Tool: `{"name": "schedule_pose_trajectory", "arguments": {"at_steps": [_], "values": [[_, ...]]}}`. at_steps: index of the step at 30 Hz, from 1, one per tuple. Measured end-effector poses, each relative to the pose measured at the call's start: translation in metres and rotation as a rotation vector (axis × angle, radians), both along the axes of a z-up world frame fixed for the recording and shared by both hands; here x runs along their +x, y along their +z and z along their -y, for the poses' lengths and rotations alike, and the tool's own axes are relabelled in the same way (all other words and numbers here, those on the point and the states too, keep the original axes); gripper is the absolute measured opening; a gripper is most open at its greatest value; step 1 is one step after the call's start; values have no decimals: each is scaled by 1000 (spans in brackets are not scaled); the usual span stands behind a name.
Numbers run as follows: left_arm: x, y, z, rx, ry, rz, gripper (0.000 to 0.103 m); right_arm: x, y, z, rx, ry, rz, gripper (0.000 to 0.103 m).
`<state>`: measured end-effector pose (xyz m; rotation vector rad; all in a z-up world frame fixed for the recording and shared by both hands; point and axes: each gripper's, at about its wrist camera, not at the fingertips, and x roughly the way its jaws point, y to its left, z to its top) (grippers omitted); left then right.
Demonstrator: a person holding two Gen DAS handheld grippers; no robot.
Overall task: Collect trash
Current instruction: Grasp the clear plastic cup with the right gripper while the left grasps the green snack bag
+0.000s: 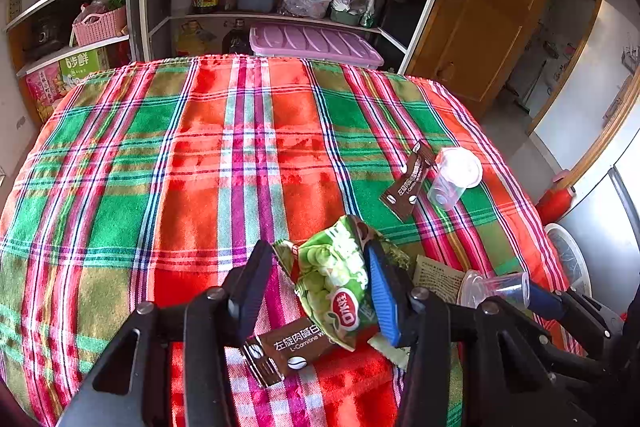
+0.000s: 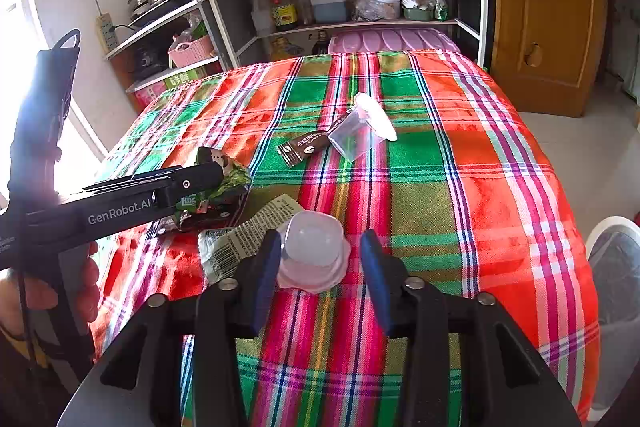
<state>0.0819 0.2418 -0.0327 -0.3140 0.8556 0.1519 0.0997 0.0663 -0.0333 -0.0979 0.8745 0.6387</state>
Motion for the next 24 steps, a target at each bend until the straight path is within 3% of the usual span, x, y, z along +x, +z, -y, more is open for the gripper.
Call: {"name": "schedule_pose_trajectory", "arguments": {"at_steps": [3,5,12,13,14,24], "values": [[0,1,1,18,1,2,44,-1,0,1,1,-1,-1,31],[1,2,0,15,-6,7,29,-1,-1,1,3,-2,-1,31],[0,3,0,21,-8,14,26,-2,0,4,4,-10,6,30],[-1,4,0,23,-4,17,23,-3,1,4,5,-11,9,30],[-2,5,-1,25,-5,21,14,-4,1,5,3,-11,13,30],[-5,11,0,43,-5,38,12,-9,6,6,-4,-18,46,29]]}}
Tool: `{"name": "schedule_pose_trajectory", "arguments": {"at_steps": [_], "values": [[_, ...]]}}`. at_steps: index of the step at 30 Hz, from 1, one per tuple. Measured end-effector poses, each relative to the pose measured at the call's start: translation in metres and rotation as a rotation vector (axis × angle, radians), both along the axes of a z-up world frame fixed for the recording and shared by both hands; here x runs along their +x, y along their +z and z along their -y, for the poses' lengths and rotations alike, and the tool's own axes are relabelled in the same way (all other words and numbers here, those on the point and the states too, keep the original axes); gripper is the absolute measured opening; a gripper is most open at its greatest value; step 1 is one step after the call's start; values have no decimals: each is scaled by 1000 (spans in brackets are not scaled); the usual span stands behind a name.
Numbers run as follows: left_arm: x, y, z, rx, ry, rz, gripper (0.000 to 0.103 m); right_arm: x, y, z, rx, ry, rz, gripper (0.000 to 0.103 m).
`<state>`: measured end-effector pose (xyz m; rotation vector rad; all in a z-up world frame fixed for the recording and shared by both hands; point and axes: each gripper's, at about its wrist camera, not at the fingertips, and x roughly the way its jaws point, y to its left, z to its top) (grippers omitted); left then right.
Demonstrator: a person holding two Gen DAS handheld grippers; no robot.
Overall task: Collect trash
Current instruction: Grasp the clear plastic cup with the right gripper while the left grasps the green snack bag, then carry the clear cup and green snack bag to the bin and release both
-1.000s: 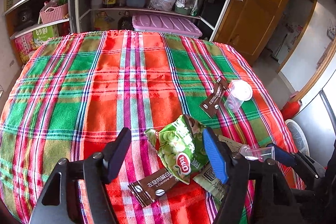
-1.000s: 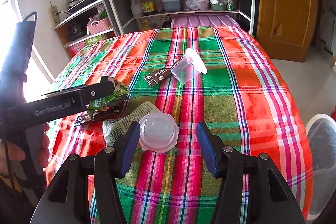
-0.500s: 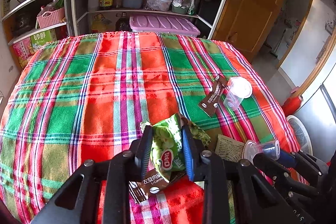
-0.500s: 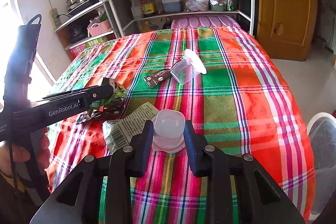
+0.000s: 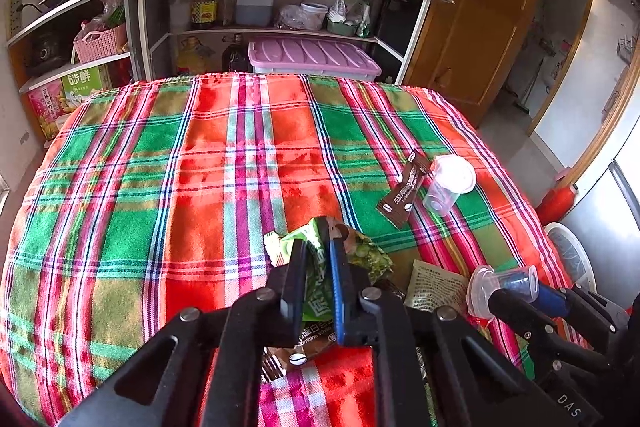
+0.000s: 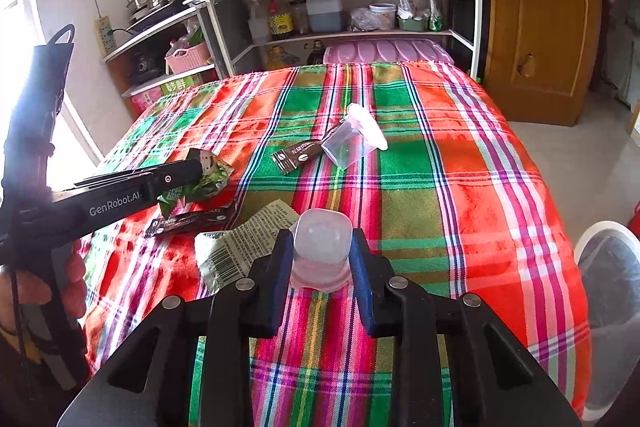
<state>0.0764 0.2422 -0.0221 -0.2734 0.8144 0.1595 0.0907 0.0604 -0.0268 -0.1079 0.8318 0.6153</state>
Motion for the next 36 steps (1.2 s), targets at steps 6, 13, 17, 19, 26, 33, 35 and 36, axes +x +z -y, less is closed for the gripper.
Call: {"name": "schedule_pose_trajectory", "arguments": {"at_steps": [6,13,17,19,26,33,35,36], "values": [[-5,8,1,11,5,21,11,-2,5,2,5,-6,20,29],[-14,22,6,19,-2,51,11,-7,12,10,19,-17,36,29],[-19,30,15,23,-18,65,11,-10,17,16,26,-25,46,29],[-20,34,21,26,-27,71,11,-11,20,20,32,-32,50,29],[-24,44,49,52,-72,92,11,-17,29,45,48,-66,69,29],[-24,53,83,59,-132,112,11,-21,35,76,53,-119,85,29],[-22,55,93,65,-149,116,11,-22,37,87,56,-138,89,29],[-21,56,99,64,-161,120,11,-22,38,92,58,-149,91,29]]}}
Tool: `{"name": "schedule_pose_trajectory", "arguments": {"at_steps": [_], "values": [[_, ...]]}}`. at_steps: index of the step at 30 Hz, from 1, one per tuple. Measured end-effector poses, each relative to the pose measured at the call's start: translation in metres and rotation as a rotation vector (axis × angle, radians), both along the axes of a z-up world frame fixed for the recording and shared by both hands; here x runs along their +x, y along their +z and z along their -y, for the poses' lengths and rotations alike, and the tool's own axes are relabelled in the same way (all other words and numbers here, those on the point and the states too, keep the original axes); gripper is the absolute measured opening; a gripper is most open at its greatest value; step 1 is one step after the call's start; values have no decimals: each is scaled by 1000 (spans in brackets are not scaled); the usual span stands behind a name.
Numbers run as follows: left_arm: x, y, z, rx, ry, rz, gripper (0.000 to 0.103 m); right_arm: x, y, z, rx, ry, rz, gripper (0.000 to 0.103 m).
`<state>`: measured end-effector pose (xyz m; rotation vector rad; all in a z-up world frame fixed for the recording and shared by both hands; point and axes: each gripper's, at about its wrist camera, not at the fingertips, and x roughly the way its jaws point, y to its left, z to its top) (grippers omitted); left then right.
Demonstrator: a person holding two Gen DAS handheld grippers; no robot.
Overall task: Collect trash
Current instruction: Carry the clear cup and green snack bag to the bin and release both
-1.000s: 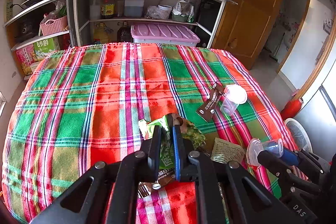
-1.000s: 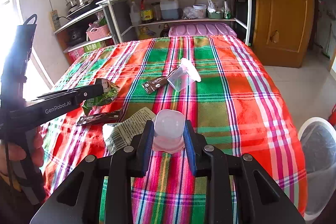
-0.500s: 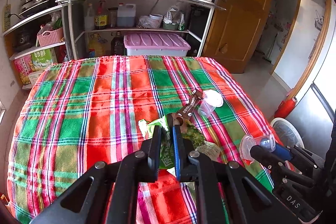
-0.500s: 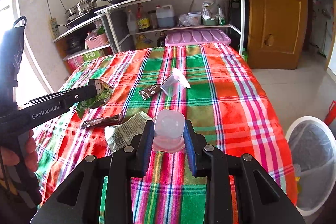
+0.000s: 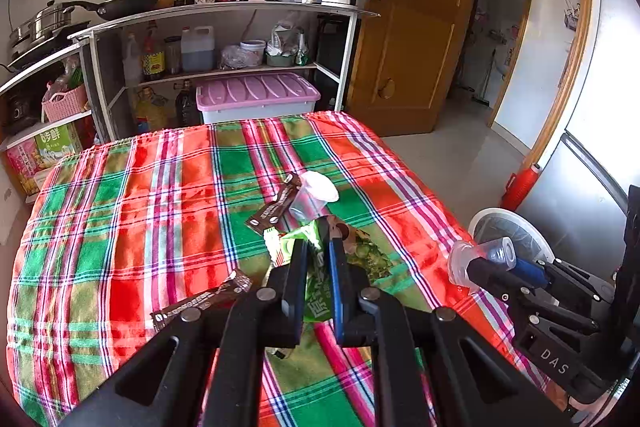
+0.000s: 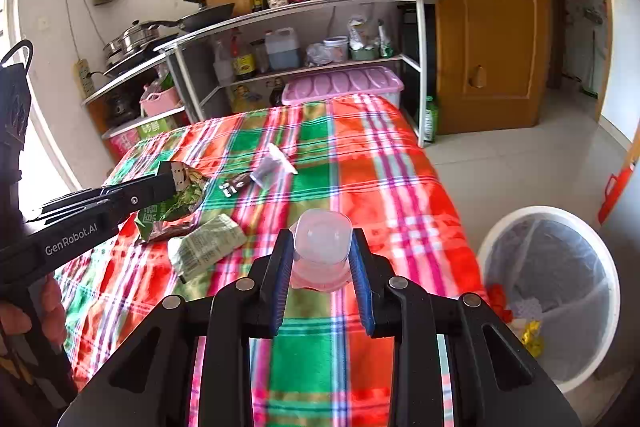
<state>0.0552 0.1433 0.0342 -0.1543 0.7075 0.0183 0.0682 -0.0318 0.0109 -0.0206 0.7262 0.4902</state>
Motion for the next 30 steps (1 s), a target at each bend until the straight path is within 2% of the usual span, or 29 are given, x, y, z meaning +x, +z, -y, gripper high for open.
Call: {"name": "schedule_pose_trajectory", "arguments": {"at_steps": [18,30], "values": [[33,-5,128,14,-233,-16,11,0,9,124,1,-218,17,29],[58,-16,217,23,-369,-50,11,2,0,202,-24,-350,-6,29]]}}
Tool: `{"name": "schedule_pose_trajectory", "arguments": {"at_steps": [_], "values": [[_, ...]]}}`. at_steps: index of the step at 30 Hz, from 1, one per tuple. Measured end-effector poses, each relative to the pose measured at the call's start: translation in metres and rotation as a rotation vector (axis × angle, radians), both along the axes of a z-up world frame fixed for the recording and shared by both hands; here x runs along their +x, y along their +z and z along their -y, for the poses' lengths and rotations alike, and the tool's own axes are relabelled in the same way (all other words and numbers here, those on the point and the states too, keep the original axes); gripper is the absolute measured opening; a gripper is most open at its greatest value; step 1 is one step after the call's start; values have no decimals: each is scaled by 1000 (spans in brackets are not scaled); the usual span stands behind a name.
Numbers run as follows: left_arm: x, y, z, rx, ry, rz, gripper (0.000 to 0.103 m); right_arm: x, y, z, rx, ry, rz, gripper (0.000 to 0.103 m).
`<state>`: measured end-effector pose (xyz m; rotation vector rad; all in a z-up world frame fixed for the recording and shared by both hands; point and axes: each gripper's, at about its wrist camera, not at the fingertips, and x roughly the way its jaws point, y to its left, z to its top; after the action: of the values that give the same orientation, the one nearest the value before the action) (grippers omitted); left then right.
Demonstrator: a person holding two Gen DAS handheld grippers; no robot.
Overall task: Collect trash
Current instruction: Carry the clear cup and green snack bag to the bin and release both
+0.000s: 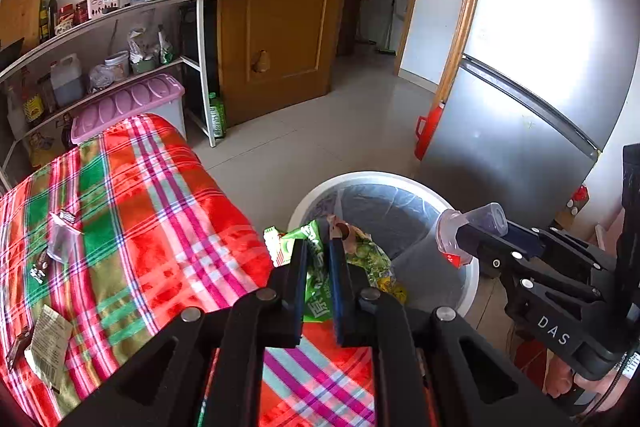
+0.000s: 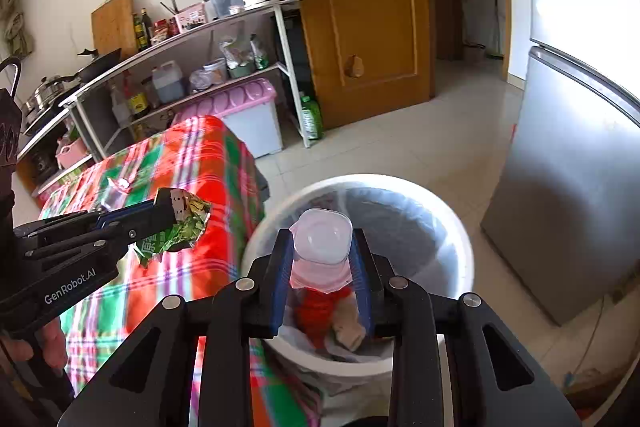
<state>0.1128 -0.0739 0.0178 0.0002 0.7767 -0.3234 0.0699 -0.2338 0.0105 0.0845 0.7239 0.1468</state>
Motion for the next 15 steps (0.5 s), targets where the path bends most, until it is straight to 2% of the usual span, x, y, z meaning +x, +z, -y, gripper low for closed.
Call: {"name": "schedule_pose_trajectory", "arguments": {"at_steps": [6,15], "values": [[11,-17,30,9,-41,-44,11,9,-11,28,-11,-38,-36,29],[34,-47,53,34,-48,-129,12,30,-46,47,-23,-51,-134,30]]}}
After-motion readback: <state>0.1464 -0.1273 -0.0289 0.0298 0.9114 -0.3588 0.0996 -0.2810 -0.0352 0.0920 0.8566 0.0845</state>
